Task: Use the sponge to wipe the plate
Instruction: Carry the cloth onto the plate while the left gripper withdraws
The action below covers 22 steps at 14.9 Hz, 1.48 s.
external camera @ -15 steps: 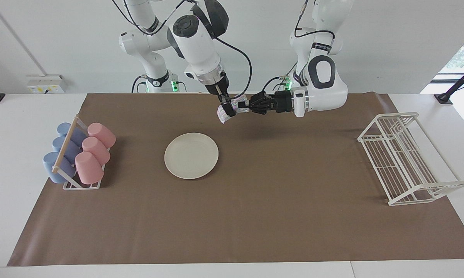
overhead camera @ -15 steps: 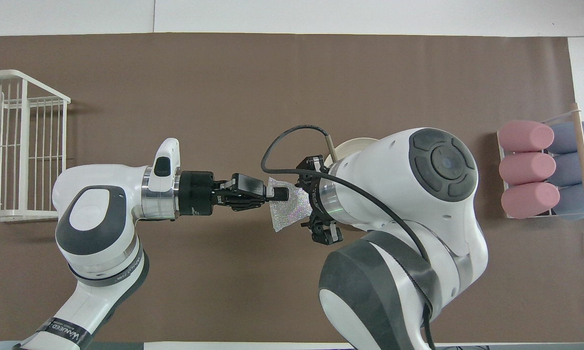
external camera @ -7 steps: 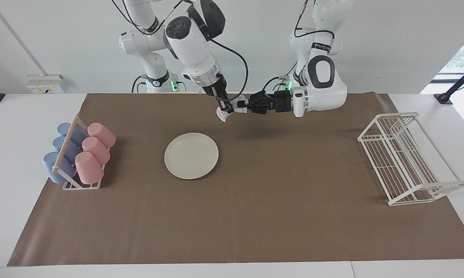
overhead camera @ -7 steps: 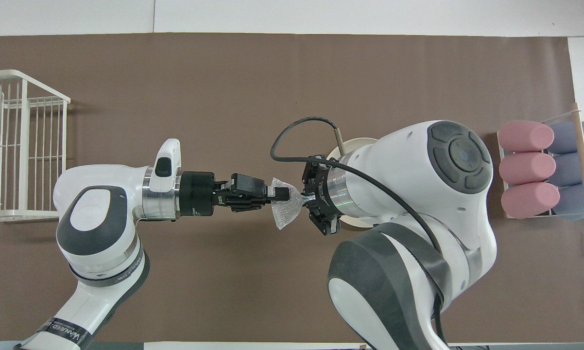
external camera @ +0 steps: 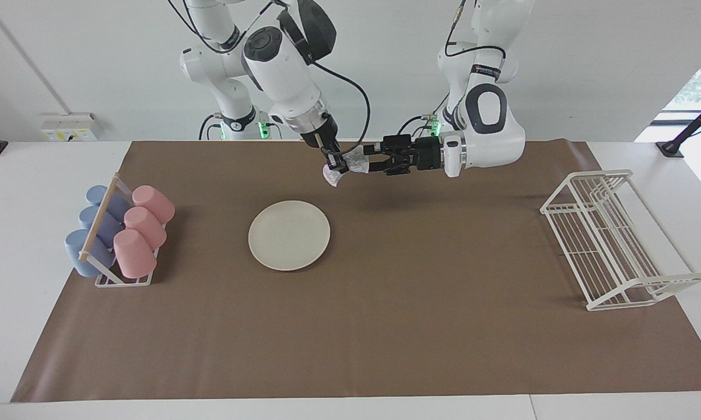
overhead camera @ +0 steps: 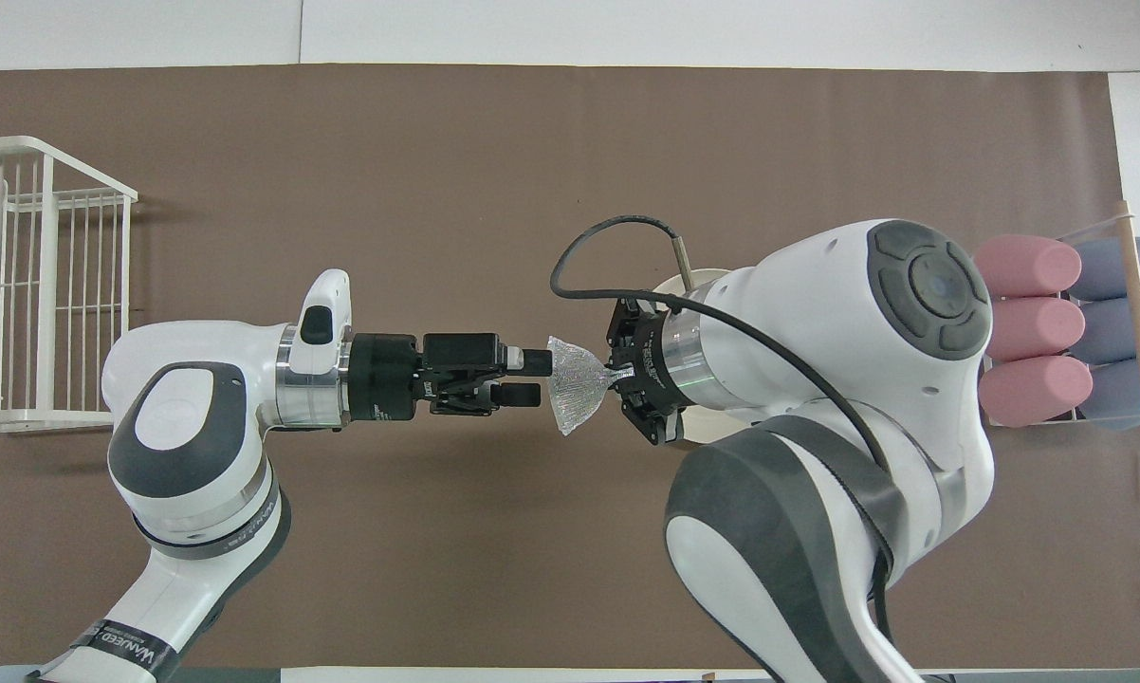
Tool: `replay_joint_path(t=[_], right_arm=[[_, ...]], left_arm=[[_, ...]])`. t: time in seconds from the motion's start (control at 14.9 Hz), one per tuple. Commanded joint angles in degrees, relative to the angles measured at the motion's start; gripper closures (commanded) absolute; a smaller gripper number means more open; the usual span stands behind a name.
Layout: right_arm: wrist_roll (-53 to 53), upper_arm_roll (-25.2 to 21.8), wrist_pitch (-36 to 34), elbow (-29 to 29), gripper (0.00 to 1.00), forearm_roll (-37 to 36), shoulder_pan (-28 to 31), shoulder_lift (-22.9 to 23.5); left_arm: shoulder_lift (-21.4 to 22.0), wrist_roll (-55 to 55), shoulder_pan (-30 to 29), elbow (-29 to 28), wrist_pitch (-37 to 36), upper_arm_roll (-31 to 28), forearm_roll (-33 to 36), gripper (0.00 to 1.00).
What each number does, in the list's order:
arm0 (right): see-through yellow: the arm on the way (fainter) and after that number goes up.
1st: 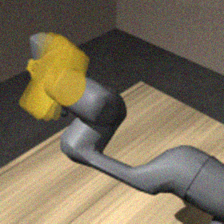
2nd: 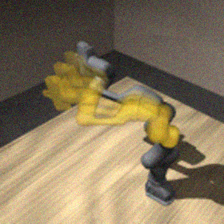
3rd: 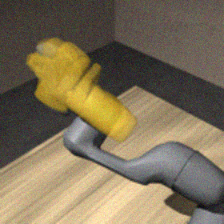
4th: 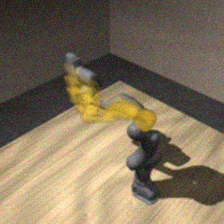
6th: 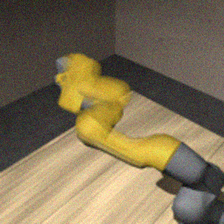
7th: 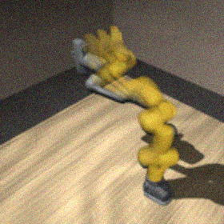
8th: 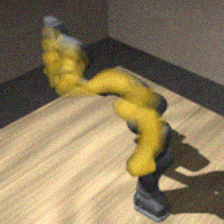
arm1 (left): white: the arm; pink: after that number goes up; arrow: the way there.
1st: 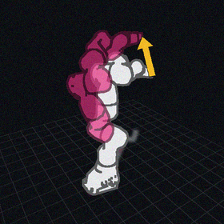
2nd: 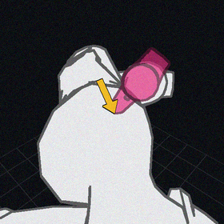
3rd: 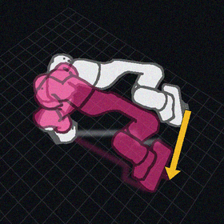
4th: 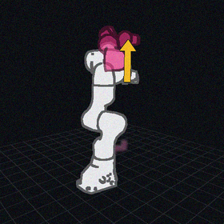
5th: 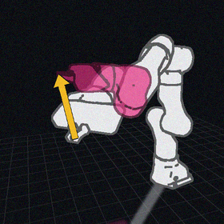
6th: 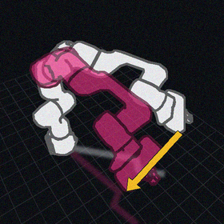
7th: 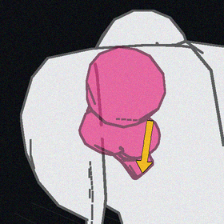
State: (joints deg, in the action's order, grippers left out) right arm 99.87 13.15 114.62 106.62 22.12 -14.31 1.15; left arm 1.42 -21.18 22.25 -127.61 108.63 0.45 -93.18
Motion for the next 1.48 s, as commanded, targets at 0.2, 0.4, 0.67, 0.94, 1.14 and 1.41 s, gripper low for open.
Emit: replay_joint_path(t=[0.2,0.4,0.67,0.94,1.14,1.41], right_arm=[[-6.88,0.38,5.77,3.59,1.00,0.64,4.91,2.97],[-6.45,0.30,9.03,5.61,1.00,0.56,5.87,4.56],[-10.73,0.29,15.43,13.50,1.00,0.20,7.71,3.33],[-15.91,0.29,21.85,20.10,1.00,0.11,8.51,3.59],[-18.65,0.29,23.80,21.26,1.00,0.11,10.17,6.22],[-20.50,0.29,26.00,21.35,1.00,0.03,11.05,9.30]], left_arm=[[1.04,0.53,-1.06,-0.80,-0.26,-0.36,-0.95,0.00],[1.39,1.23,-1.85,-0.45,0.70,-0.80,-0.07,0.00],[1.57,7.80,-3.88,2.35,1.32,-0.89,9.92,0.00],[2.79,15.80,-3.88,4.73,2.20,-1.06,20.82,0.00],[4.46,24.06,-5.02,7.54,2.02,-0.98,34.16,0.00],[5.26,33.03,-5.90,12.28,-1.04,-1.06,50.15,0.00]])
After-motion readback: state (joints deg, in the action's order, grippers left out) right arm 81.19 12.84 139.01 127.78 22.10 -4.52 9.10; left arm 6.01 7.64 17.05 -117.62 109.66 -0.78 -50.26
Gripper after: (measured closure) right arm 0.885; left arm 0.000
